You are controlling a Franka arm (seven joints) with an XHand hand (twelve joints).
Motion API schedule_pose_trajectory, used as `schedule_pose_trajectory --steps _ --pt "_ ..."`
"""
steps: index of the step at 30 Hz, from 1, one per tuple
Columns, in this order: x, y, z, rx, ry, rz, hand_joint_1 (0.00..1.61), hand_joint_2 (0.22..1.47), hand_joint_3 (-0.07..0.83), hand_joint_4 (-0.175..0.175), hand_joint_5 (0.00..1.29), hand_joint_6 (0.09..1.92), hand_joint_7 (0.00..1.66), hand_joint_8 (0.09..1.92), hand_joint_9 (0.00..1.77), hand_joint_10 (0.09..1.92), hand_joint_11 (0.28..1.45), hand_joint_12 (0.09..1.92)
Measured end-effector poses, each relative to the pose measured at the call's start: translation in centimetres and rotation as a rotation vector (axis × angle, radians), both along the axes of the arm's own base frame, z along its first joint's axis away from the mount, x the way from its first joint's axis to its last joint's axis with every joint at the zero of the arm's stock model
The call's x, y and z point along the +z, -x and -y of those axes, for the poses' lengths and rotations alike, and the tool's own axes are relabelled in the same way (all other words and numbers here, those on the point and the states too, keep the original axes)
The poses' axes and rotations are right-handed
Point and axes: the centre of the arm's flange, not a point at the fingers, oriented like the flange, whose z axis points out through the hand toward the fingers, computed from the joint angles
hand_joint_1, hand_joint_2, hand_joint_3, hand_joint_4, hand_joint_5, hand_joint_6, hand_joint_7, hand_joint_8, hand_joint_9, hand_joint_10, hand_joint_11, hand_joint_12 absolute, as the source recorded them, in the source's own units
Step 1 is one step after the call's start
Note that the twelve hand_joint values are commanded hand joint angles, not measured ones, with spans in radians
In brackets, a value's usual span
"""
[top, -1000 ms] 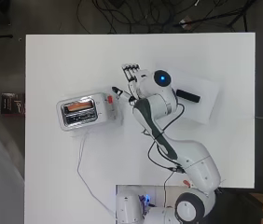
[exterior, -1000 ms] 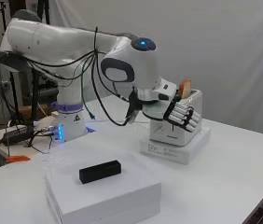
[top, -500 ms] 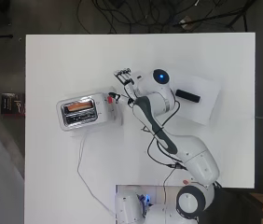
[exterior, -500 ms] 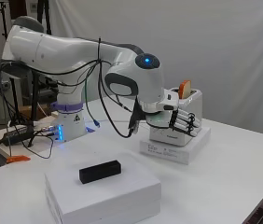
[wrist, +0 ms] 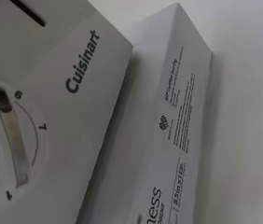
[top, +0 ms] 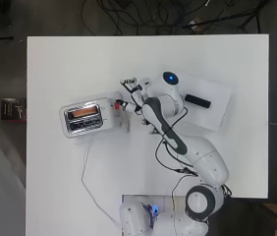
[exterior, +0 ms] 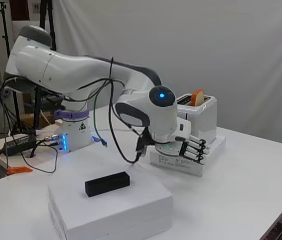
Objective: Teleoperate dual arm-hand system to toast a bread
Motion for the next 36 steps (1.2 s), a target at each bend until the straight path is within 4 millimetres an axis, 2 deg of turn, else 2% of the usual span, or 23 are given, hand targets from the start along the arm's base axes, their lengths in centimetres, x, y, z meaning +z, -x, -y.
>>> schedule_pose_trajectory --steps 3,7,10,12,14,16,21,23,25,28,33,35,36 --pt "-0.8 0.2 0.2 0.067 -0.025 -0.008 0.25 1.06 -0.020 -0.156 0.16 0.09 0.28 0.09 0.44 0.09 0.44 0.09" --pt "-2.9 0.4 1.2 0.063 -0.003 -0.105 0.33 0.98 -0.010 -0.166 0.11 0.09 0.27 0.09 0.47 0.09 0.49 0.09" --pt "-4.2 0.4 1.0 0.074 0.027 -0.135 0.35 0.96 -0.006 -0.162 0.09 0.09 0.27 0.09 0.47 0.09 0.50 0.09" --pt "-4.3 0.3 1.2 0.071 0.033 -0.137 0.31 1.01 0.006 -0.162 0.09 0.09 0.29 0.09 0.50 0.09 0.53 0.09" --pt "-3.8 0.2 1.7 0.056 0.004 -0.127 0.20 1.11 0.021 -0.160 0.10 0.09 0.30 0.09 0.51 0.09 0.54 0.09" --pt "-2.3 0.1 2.5 0.017 -0.016 -0.104 0.10 1.16 0.014 -0.154 0.13 0.09 0.30 0.09 0.47 0.09 0.51 0.09" --pt "1.4 0.3 3.7 -0.070 0.030 -0.039 0.02 1.17 -0.001 -0.140 0.18 0.09 0.28 0.09 0.40 0.09 0.45 0.09" --pt "2.8 0.2 3.7 -0.067 0.044 -0.012 0.00 1.15 -0.011 -0.145 0.19 0.09 0.26 0.09 0.38 0.09 0.45 0.09" --pt "4.8 0.1 2.8 -0.001 0.022 0.042 0.08 1.07 -0.011 -0.158 0.15 0.09 0.23 0.09 0.36 0.09 0.44 0.09" --pt "6.6 -0.1 0.7 0.113 0.030 0.099 0.17 0.99 -0.015 -0.168 0.13 0.09 0.22 0.09 0.35 0.09 0.44 0.09" --pt "7.8 -1.5 -4.1 0.269 0.173 0.097 0.10 0.90 -0.010 -0.175 0.14 0.09 0.31 0.09 0.48 0.09 0.51 0.09" --pt "8.0 -2.5 -5.4 0.303 0.224 0.090 0.11 0.86 -0.014 -0.175 0.14 0.09 0.32 0.09 0.50 0.09 0.52 0.09" --pt "7.9 -2.9 -5.7 0.313 0.239 0.083 0.11 0.85 -0.012 -0.175 0.19 0.09 0.34 0.09 0.52 0.09 0.52 0.09"
